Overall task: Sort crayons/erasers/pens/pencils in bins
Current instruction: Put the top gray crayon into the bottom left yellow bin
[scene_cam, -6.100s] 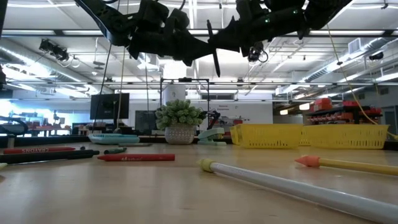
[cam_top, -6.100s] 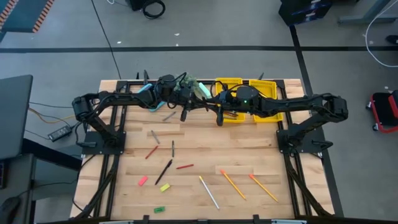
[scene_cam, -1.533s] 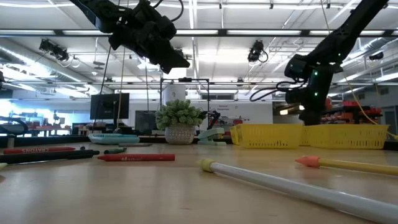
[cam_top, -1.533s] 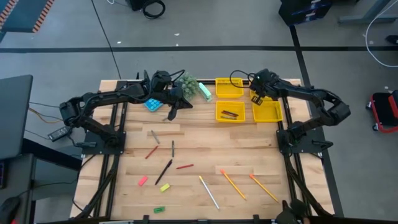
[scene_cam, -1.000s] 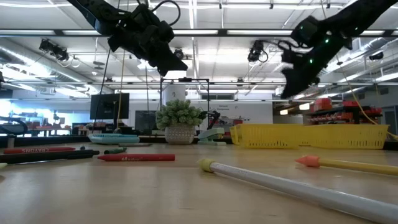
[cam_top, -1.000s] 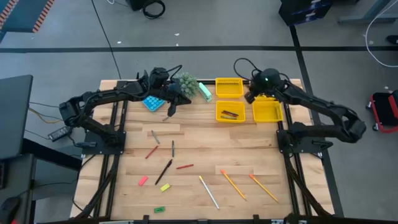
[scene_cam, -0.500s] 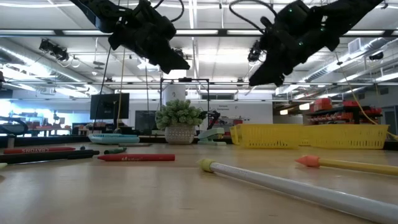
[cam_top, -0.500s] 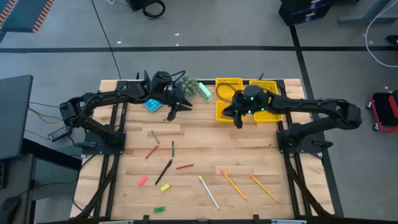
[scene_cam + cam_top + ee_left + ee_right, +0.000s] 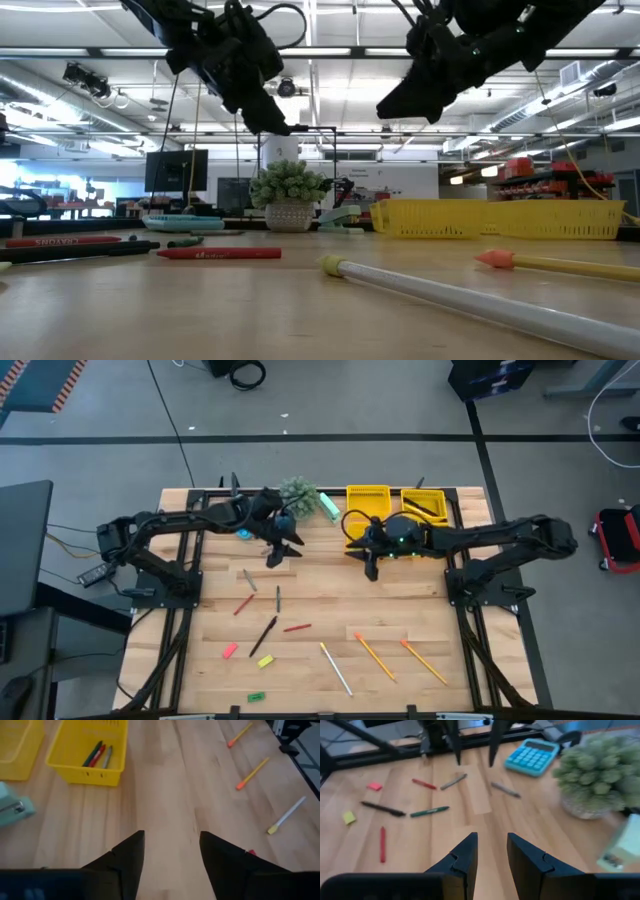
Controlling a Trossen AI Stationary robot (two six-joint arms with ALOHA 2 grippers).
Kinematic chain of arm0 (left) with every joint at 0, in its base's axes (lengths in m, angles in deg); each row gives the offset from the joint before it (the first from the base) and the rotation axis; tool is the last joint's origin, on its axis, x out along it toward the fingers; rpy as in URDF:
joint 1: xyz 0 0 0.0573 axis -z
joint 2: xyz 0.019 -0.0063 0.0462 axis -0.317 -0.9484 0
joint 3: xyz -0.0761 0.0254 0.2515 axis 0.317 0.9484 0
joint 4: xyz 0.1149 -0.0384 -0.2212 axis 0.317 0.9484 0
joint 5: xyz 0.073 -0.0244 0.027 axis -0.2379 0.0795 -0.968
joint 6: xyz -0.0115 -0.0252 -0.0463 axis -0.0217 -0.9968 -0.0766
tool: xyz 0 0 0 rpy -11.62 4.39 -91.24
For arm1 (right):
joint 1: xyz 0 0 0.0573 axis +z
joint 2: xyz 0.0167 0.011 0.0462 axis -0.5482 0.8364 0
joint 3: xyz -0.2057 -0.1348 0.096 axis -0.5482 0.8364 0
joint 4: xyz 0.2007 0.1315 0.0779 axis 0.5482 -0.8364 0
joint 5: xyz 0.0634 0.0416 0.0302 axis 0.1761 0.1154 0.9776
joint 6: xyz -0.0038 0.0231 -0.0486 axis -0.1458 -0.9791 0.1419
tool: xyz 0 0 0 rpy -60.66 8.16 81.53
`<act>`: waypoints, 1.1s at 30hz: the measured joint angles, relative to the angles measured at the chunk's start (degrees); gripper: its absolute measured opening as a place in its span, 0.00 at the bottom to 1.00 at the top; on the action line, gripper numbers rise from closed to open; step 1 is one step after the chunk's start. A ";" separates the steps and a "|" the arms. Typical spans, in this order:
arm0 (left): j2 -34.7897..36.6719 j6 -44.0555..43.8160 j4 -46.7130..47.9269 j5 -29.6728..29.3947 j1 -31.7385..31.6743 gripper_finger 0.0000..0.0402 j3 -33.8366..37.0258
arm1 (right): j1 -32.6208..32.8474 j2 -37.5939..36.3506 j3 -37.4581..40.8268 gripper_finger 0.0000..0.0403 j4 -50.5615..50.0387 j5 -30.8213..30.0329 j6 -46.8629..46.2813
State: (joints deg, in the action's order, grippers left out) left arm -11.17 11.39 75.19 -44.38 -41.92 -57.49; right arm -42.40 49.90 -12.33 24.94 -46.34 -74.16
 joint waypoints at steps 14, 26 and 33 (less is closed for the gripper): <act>0.00 -14.65 19.35 -18.24 2.22 0.46 -0.02 | 4.08 4.55 0.02 0.27 3.98 0.00 1.85; -1.24 -21.50 23.18 -21.15 -0.96 0.47 -0.07 | 4.10 4.55 0.02 0.27 6.02 0.00 6.41; -5.99 -20.47 23.04 -27.60 -2.18 0.47 -0.07 | 4.10 4.55 0.02 0.27 5.25 1.62 7.63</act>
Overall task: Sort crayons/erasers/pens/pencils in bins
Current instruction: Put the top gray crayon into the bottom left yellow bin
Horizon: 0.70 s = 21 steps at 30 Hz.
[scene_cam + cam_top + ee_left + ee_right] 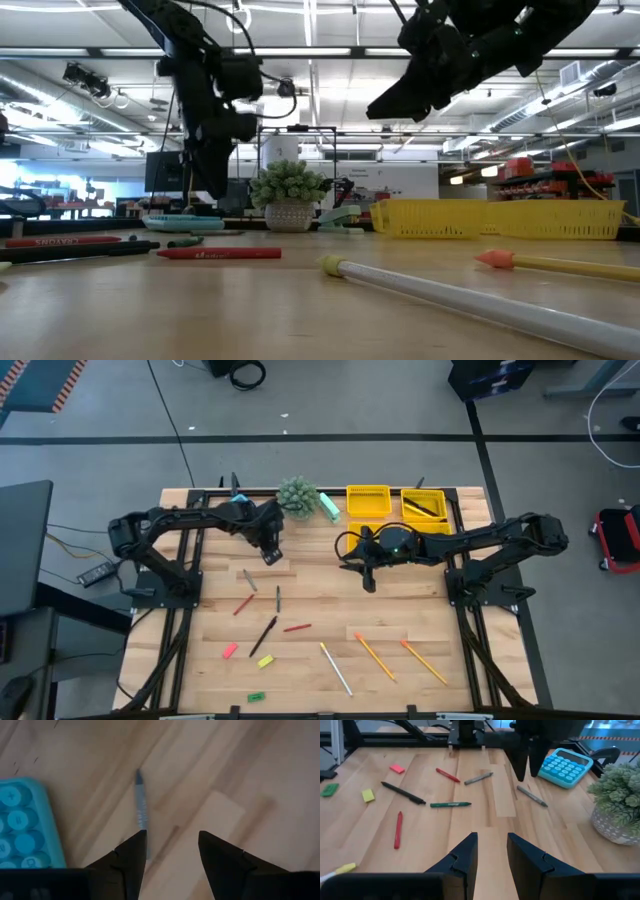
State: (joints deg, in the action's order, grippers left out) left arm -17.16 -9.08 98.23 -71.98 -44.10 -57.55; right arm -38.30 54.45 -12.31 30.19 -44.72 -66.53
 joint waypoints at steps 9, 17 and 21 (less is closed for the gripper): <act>-5.92 1.97 -2.34 -3.66 -0.15 0.43 0.00 | -0.02 0.00 0.00 0.27 -1.42 0.12 0.89; -8.51 2.02 -3.20 -3.65 -1.84 0.42 0.00 | 0.00 -0.02 0.00 0.27 -1.53 0.59 0.71; -8.89 2.02 -3.58 -3.67 -2.87 0.42 0.00 | 0.00 -0.02 0.00 0.27 -1.53 0.59 0.71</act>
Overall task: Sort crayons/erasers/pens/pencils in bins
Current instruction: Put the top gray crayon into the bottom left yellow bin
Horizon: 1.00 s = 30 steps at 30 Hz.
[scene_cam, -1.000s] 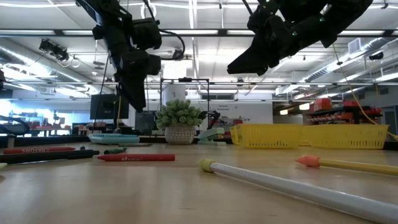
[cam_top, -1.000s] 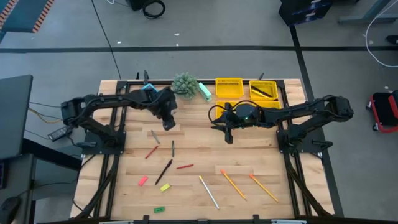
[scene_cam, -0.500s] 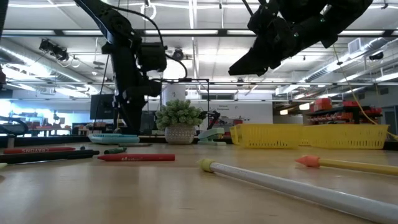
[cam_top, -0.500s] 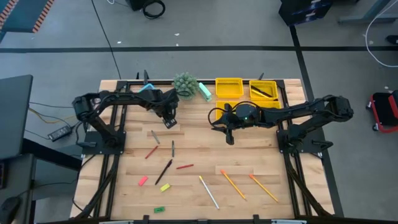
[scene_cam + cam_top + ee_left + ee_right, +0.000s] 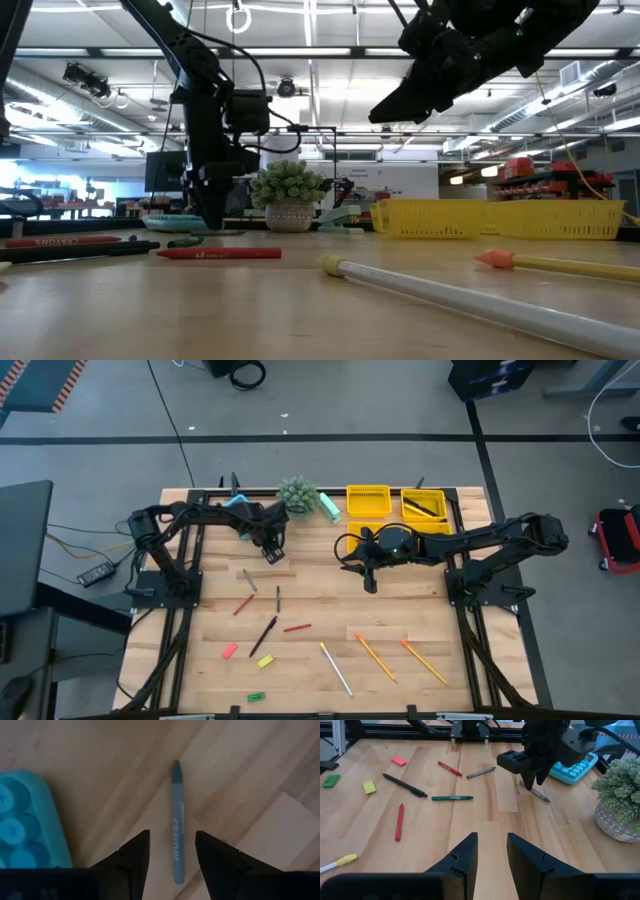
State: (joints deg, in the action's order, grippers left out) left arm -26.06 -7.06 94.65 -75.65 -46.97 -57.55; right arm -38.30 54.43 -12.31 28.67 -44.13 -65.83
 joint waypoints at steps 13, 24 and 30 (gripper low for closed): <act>0.00 -0.07 -1.90 0.02 -0.70 0.42 0.00 | 1.16 0.00 0.00 0.27 -0.79 0.00 -0.83; 0.00 -0.86 -2.99 0.04 -0.70 0.38 0.00 | 1.25 0.00 0.00 0.27 -0.81 0.00 -1.26; 0.00 -1.66 -3.04 0.05 -0.17 0.39 0.02 | 1.22 0.00 0.00 0.27 -0.78 -0.02 -0.98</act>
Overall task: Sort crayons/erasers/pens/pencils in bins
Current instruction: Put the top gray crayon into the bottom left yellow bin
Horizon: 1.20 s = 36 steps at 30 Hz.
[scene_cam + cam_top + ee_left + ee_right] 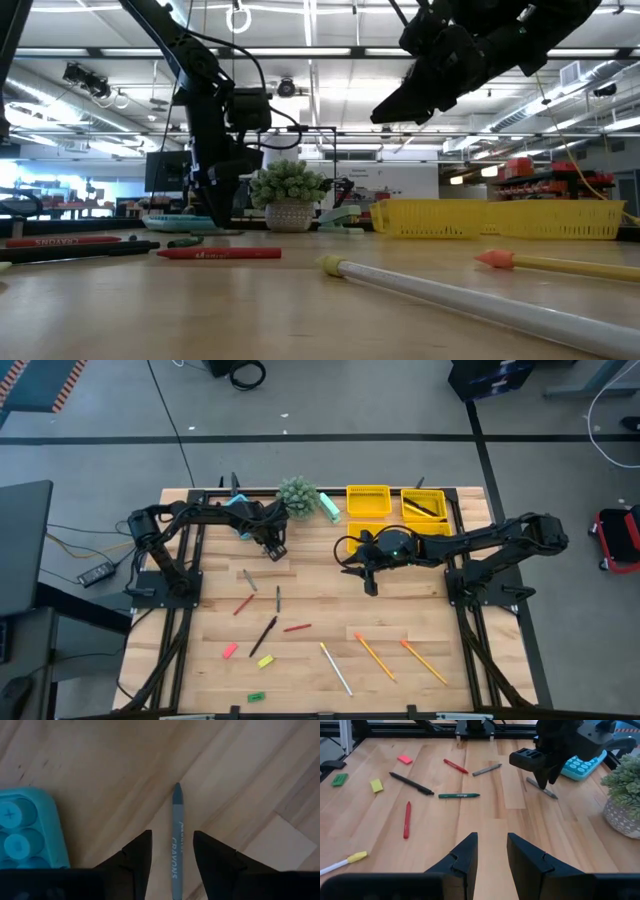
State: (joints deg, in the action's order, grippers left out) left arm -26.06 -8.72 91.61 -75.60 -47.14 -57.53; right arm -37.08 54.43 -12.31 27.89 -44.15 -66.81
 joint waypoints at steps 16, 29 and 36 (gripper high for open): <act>-5.00 -0.80 -1.64 0.44 -0.04 0.38 -0.27 | -3.45 -0.02 0.00 0.27 1.51 -0.04 0.26; -4.81 0.24 -1.91 0.69 -0.02 0.26 -0.07 | -3.39 -0.02 0.00 0.27 1.52 -0.04 -1.01; -4.63 2.04 -1.81 0.79 -0.02 0.15 -0.07 | -3.39 -0.02 0.00 0.27 1.52 -0.04 -0.35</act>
State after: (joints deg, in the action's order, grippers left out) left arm -30.69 -6.68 89.80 -74.81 -47.17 -57.60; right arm -40.46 54.40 -12.31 29.41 -44.20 -67.16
